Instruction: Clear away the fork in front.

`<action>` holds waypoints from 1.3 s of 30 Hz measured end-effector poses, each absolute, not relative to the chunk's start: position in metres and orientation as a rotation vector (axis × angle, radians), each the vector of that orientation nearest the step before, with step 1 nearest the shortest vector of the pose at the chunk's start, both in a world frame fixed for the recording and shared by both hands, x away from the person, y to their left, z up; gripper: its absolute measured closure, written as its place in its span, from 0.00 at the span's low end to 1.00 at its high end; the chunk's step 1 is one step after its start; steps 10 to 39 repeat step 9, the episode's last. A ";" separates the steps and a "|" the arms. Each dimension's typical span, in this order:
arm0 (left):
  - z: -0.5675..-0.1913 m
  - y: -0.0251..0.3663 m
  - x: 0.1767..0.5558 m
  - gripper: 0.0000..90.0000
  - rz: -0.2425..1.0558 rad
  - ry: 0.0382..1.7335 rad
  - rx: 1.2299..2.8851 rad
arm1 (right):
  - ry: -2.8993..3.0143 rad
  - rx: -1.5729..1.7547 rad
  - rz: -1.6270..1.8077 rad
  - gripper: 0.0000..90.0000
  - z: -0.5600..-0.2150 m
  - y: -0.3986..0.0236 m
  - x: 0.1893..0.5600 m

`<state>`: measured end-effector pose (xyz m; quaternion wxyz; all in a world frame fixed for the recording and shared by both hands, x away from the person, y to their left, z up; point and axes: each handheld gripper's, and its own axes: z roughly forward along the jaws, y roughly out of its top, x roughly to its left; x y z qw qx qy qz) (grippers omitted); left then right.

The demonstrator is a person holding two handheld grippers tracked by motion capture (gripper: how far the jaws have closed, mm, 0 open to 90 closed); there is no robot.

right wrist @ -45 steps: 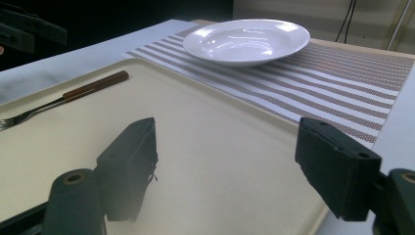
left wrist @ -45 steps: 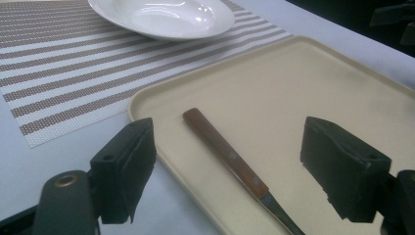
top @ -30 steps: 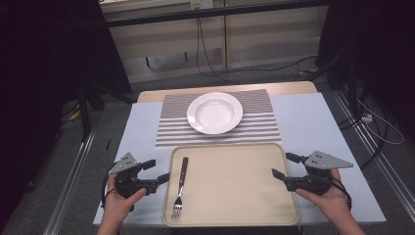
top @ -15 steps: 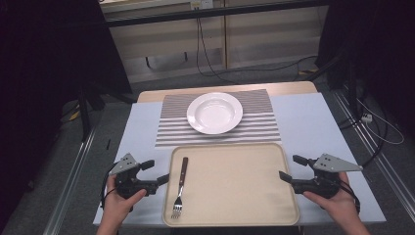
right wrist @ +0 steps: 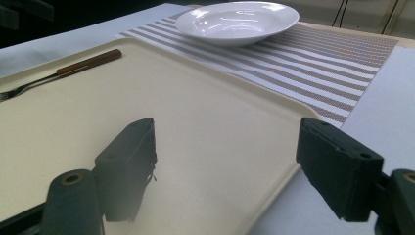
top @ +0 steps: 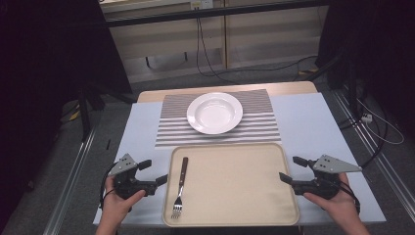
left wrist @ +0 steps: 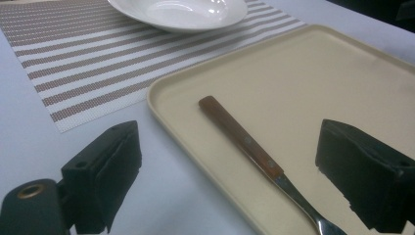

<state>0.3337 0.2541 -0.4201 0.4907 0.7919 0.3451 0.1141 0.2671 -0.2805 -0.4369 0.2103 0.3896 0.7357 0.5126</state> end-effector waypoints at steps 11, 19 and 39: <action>-0.421 0.251 0.335 0.10 0.279 0.834 1.925 | 2.041 1.082 1.420 0.25 -0.438 -0.282 0.268; -0.421 0.251 0.335 0.10 0.279 0.834 1.925 | 2.041 1.082 1.420 0.25 -0.438 -0.282 0.268; -0.421 0.251 0.335 0.10 0.279 0.834 1.925 | 2.041 1.082 1.420 0.25 -0.438 -0.282 0.268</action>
